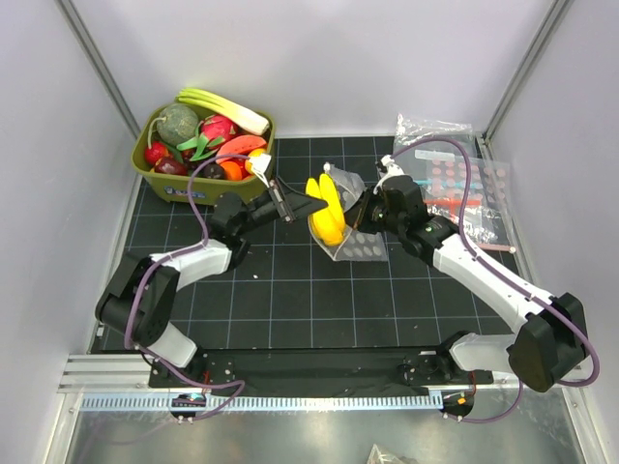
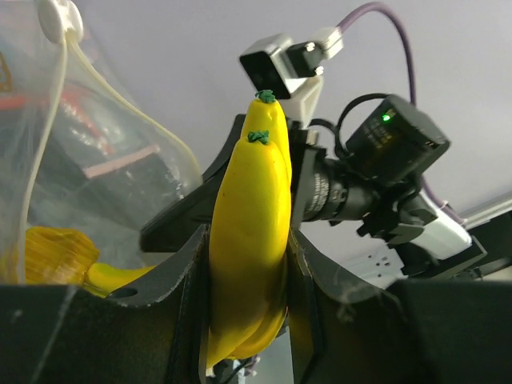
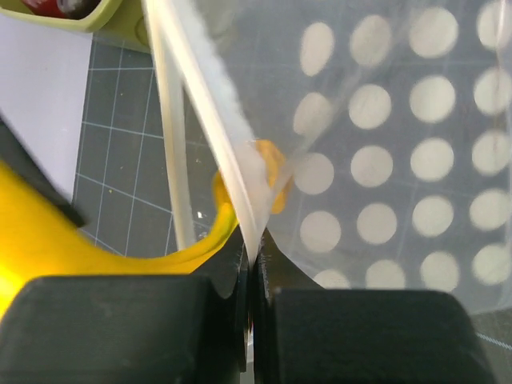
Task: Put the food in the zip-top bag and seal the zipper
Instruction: Place the fake fruit in the zipper food storage bag, then adjust the zipper food storage bag at the center of the board.
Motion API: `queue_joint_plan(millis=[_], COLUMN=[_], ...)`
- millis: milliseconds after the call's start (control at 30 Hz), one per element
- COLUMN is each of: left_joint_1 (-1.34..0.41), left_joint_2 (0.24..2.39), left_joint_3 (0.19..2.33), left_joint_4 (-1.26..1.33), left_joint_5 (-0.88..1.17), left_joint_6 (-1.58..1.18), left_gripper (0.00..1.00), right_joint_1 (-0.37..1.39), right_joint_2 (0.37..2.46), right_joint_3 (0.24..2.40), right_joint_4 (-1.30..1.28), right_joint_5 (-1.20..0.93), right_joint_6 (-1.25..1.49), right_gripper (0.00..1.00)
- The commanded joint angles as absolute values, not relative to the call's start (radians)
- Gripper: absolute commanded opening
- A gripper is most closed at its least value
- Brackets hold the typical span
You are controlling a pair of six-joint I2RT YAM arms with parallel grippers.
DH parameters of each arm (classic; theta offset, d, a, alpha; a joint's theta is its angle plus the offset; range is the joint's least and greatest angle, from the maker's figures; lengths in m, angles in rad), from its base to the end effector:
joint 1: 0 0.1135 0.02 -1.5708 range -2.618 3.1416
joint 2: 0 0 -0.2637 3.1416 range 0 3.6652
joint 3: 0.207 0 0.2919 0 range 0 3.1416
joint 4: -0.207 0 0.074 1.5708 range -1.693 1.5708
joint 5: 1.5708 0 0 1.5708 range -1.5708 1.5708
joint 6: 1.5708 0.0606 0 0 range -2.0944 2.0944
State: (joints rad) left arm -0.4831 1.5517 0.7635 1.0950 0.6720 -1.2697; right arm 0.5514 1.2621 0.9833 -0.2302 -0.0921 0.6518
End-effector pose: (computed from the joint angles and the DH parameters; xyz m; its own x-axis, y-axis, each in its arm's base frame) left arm 0.3143 -0.2075 0.2536 -0.7698 -0.4402 -0.4623 0.5191 -0.0102 -0.8547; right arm 0.2938 0.1872 0.2783 -0.6879 0.2861 -0.6670 -0.2173 0.7957 0.5654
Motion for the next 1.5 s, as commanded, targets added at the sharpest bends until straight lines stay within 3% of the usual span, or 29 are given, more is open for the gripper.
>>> queue_joint_plan(millis=[0,200,400,467,733,800,867,1000,1267,1467], left_joint_1=[-0.474,-0.474,-0.474,-0.474,-0.506,-0.52,-0.528,-0.529,-0.546,-0.558], left_joint_2=[1.574,1.591,1.545,1.516,1.405,1.373,1.352,1.31,1.253,1.344], left_joint_3=[0.767,0.778,0.781,0.782,0.782,0.795,0.793,0.808,0.834,0.879], left_joint_4=[1.054,1.031,0.849,0.783,0.644,0.588,0.565,0.497,0.266,0.236], left_joint_5=[0.706,0.719,0.657,0.632,0.577,0.568,0.558,0.546,0.319,0.353], left_joint_6=[-1.16,-1.114,-0.947,-0.867,-0.739,-0.695,-0.68,-0.647,-0.561,-0.565], left_gripper=[0.0,0.0,0.0,0.04,0.55,0.81,0.99,1.0,0.98,0.98], right_joint_1=[0.552,0.551,0.552,0.552,0.549,0.548,0.546,0.545,0.543,0.538], right_joint_2=[1.23,1.241,1.233,1.23,1.207,1.204,1.204,1.197,1.147,1.082], right_joint_3=[0.993,0.993,0.989,0.985,0.97,0.965,0.963,0.96,0.937,0.905], right_joint_4=[-0.172,-0.158,-0.144,-0.14,-0.137,-0.135,-0.135,-0.141,-0.149,-0.153], right_joint_5=[-0.117,-0.15,-0.178,-0.173,-0.13,-0.12,-0.11,-0.1,-0.005,0.11], right_joint_6=[0.652,0.65,0.657,0.658,0.664,0.669,0.672,0.672,0.673,0.693], right_gripper=[0.01,0.01,0.01,0.01,0.01,0.01,0.01,0.01,0.01,0.01])
